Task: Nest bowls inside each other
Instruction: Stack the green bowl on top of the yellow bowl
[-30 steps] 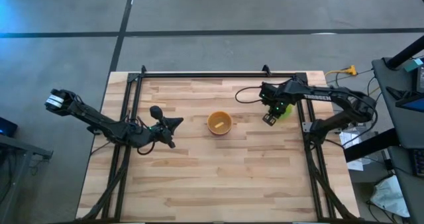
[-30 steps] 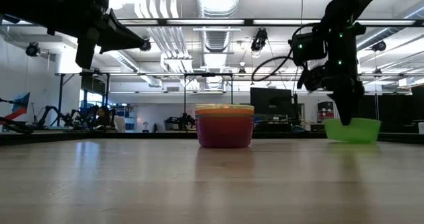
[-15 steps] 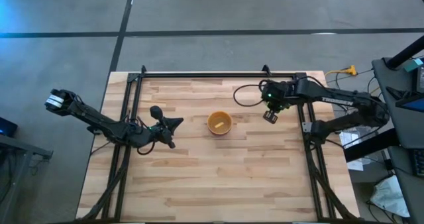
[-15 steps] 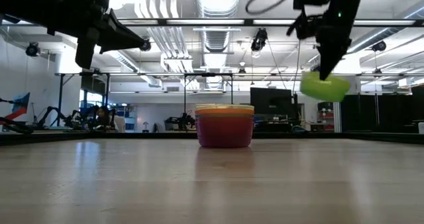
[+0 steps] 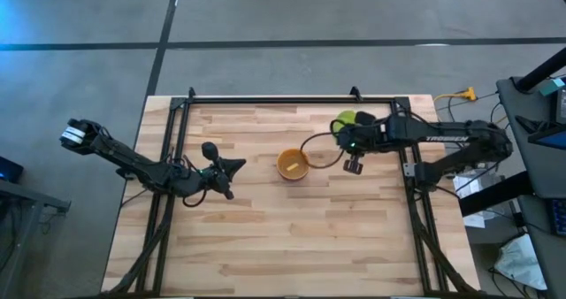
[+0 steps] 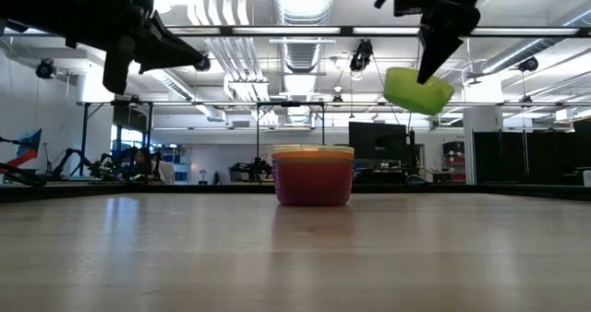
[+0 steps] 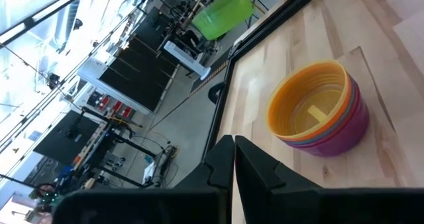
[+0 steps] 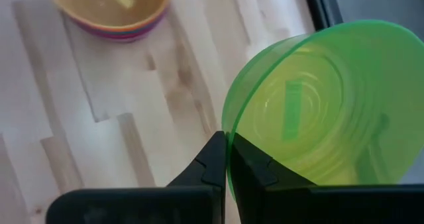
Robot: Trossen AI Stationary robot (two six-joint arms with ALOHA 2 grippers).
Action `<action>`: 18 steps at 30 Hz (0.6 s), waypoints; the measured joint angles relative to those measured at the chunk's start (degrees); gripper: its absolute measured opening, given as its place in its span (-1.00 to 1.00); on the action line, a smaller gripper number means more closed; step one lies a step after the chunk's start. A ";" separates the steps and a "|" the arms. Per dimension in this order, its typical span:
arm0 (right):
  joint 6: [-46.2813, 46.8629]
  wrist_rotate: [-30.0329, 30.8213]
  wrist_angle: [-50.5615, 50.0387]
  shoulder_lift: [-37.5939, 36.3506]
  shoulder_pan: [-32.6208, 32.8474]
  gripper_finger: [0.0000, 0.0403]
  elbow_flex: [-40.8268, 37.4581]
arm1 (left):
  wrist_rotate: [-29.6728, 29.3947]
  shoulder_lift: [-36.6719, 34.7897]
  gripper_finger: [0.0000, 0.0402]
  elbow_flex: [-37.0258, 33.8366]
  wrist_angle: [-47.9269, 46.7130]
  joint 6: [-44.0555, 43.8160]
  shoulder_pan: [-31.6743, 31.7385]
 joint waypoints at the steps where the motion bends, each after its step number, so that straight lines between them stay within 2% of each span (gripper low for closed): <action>1: -0.76 0.00 -0.04 0.96 0.60 -0.96 0.64 | 0.08 0.00 -1.00 0.04 0.00 0.00 0.02; 6: -6.92 0.04 0.08 6.68 3.15 -0.96 4.41 | 0.29 0.00 -1.00 0.15 0.00 -0.02 0.01; 13: -23.27 0.01 0.86 16.50 8.12 -0.96 10.10 | 0.32 0.00 -1.00 0.14 -0.03 -0.02 0.02; 18: -29.35 -0.57 1.51 23.41 9.28 -0.96 15.32 | 0.32 0.00 -1.00 0.13 -0.07 0.00 0.02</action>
